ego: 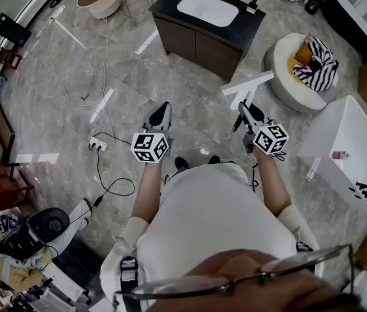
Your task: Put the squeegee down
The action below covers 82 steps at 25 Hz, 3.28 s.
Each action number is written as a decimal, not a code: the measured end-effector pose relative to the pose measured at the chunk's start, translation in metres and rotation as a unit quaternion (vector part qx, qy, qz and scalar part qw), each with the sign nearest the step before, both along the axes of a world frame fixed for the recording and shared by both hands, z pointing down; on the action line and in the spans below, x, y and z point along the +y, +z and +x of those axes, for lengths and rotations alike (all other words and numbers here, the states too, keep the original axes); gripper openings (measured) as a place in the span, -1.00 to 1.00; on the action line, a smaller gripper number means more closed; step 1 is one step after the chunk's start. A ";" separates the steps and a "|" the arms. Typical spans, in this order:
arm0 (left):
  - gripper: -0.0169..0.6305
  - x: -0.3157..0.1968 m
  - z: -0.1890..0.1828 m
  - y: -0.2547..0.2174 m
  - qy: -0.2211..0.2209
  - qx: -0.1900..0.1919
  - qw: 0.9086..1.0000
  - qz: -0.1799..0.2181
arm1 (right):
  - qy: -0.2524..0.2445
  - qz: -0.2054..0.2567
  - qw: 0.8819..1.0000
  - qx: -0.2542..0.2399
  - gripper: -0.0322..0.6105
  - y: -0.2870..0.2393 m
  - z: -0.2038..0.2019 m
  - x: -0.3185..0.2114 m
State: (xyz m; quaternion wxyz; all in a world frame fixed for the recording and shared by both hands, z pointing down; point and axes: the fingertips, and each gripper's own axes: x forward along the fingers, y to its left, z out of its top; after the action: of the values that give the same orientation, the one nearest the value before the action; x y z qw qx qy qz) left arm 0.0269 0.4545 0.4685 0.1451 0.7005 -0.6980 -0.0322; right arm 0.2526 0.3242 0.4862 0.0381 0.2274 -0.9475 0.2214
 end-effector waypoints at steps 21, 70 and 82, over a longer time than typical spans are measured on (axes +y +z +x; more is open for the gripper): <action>-0.93 -0.028 0.040 0.001 -0.011 0.004 1.000 -0.009 | -0.028 -0.021 0.999 -0.020 -0.59 0.007 0.025 -0.029; -0.93 -0.194 -0.121 0.037 0.090 0.029 0.995 -0.038 | 0.059 -0.067 0.996 -0.011 -0.59 0.038 -0.134 -0.138; -0.93 -0.215 -0.119 0.059 0.120 0.052 0.990 -0.059 | 0.072 -0.084 0.994 0.001 -0.59 0.049 -0.145 -0.151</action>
State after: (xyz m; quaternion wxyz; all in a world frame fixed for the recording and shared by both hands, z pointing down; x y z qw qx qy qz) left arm -0.0921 0.2395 0.5277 0.2253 0.7669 -0.6009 -0.0096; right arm 0.1080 0.1734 0.5351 0.0415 0.2913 -0.9066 0.3025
